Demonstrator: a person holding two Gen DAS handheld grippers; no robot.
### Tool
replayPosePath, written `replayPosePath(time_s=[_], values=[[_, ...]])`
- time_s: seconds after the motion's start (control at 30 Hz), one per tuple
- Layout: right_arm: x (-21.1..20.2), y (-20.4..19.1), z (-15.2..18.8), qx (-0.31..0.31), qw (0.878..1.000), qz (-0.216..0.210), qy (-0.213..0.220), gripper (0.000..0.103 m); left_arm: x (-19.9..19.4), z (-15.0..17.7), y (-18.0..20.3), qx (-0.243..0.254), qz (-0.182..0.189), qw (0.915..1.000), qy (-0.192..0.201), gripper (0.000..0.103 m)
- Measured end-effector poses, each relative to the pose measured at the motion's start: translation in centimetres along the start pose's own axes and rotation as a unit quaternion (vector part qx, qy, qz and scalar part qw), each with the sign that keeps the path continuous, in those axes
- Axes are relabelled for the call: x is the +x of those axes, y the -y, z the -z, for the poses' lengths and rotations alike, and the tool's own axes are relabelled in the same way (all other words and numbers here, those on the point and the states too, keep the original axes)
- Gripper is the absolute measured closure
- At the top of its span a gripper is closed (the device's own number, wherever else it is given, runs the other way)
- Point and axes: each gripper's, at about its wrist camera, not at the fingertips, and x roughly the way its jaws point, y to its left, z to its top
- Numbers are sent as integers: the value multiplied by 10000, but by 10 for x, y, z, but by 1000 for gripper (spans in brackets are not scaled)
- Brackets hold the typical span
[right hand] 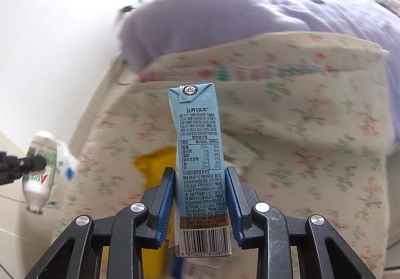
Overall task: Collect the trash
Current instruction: 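Carry bottle and milk carton over the white bucket and release both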
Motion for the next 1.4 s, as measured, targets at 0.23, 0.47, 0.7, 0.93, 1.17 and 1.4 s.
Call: replayPosePath(time_s=[0.23, 0.47, 0.7, 0.93, 1.17, 1.4], values=[[18, -46, -12, -119, 9978, -638, -139, 68, -48, -32, -87, -627, -537, 9958, 390, 88], [58, -118, -12, -409, 9913, -1158, -484, 68, -34, -41, -143, -1010, -967, 9901, 116, 88], [111, -195, -10, -528, 9808, -1624, -942, 68, -21, -50, -157, -1060, -1156, 9876, 47, 87], [155, -265, -7, -789, 9688, -1967, -1286, 68, -1, -58, -175, -1272, -1270, 9837, -33, 87], [196, -305, 5, -853, 9631, -2073, -1491, 68, 3, -63, -183, -1391, -1435, 9798, 32, 87], [233, -318, 16, -867, 9612, -2046, -1635, 67, 6, -66, -188, -1461, -1554, 9770, 32, 87]])
